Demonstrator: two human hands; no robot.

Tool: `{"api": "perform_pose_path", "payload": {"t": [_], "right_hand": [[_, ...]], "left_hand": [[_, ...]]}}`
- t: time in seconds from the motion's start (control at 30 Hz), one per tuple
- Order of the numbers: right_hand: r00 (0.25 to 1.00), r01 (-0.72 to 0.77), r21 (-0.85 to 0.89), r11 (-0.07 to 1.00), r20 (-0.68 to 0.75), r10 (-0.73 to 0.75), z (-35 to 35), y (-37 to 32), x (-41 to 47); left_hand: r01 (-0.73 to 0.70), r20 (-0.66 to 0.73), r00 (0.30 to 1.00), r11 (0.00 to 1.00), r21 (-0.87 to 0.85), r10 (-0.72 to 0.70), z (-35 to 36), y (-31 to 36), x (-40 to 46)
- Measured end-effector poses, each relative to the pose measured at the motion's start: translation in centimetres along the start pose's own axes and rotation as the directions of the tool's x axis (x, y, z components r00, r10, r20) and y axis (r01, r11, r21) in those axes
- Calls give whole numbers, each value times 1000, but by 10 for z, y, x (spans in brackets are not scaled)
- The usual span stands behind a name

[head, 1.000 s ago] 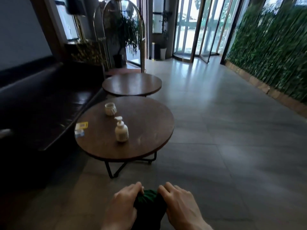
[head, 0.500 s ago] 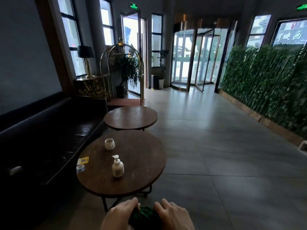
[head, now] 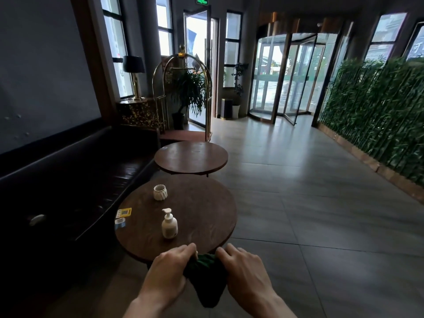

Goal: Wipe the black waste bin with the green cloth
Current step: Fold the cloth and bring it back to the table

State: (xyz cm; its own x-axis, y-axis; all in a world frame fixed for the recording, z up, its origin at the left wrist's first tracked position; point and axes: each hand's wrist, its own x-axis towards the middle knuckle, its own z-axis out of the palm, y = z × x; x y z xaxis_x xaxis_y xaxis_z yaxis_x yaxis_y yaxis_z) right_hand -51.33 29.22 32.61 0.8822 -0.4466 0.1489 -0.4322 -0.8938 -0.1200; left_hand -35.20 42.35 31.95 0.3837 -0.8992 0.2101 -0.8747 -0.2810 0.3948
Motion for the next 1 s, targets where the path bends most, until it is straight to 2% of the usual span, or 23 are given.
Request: {"api": "perform_pose_path", "payload": {"t": [0.3,0.63,1.0], "right_hand": [[999,-15,-56,998,-44,13,6,19,122],[988,-50,-115,992,-151,33,-2,34,287],[970,-96,-104,990,-232,70,-1,69,380]], "left_hand": [[-8,-41,999,998,-56,5,-2,-69,106],[-134,-122,984,991,-23,130,-28,-161,257],[-140,-201,970,990,-21,133,-34,-193,355]]}}
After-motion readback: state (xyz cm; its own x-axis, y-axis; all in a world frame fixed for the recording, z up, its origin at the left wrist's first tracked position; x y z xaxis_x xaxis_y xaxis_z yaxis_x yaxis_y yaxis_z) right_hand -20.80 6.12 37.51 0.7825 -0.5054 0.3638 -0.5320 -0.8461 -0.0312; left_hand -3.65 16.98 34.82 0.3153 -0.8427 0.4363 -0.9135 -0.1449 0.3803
